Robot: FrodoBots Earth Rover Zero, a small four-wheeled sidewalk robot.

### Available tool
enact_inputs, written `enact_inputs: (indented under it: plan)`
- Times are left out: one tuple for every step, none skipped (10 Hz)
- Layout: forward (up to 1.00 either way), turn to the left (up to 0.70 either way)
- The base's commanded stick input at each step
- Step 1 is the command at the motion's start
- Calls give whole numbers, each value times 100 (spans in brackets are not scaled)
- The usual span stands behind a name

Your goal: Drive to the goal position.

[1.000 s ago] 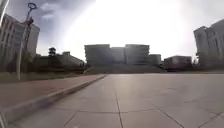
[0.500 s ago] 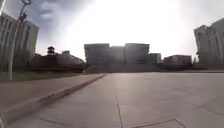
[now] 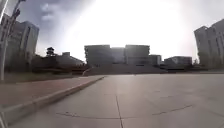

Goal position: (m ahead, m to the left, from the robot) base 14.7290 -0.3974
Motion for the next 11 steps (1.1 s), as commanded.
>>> enact_inputs:
  plan:
    - [100,0]
    - [100,0]
    - [100,0]
    - [100,0]
    - [100,0]
    - [100,0]
    - [100,0]
    - [100,0]
    - [100,0]
    - [100,0]
    - [100,0]
